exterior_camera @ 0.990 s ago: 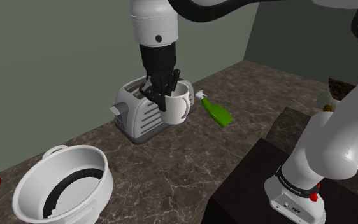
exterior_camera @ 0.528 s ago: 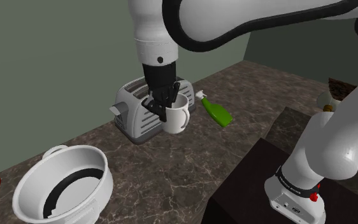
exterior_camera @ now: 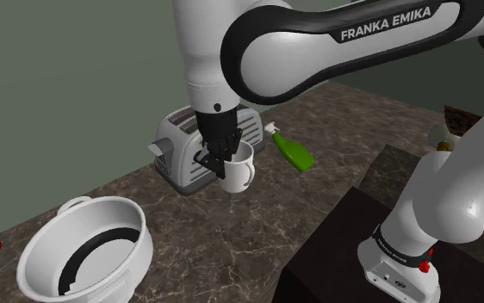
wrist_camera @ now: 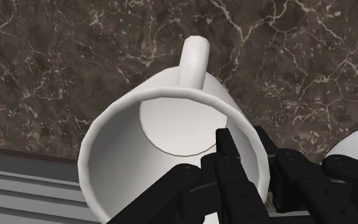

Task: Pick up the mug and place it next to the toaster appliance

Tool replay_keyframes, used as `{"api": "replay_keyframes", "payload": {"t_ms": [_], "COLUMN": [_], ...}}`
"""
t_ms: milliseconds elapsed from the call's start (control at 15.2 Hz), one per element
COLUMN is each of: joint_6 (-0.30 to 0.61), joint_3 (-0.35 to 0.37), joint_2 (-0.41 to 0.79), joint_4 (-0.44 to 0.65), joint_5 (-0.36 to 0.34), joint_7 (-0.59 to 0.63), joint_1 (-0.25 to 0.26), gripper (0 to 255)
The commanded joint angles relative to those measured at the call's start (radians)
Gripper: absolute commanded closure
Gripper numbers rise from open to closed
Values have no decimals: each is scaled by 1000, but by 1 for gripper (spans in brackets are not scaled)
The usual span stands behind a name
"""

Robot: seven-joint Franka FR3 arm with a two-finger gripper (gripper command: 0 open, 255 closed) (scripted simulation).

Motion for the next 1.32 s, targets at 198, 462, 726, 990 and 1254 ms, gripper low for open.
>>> {"api": "replay_keyframes", "payload": {"t_ms": [198, 462, 726, 990, 1254], "joint_6": [67, 121, 174, 228, 281], "joint_3": [5, 9, 13, 18, 22], "joint_2": [11, 23, 39, 59, 84], "joint_4": [-57, -100, -139, -175, -208], "joint_5": [-4, -9, -16, -26, -40], "joint_7": [6, 12, 19, 29, 40], "joint_1": [2, 3, 4, 4, 5], "gripper": [255, 255, 255, 255, 255]}}
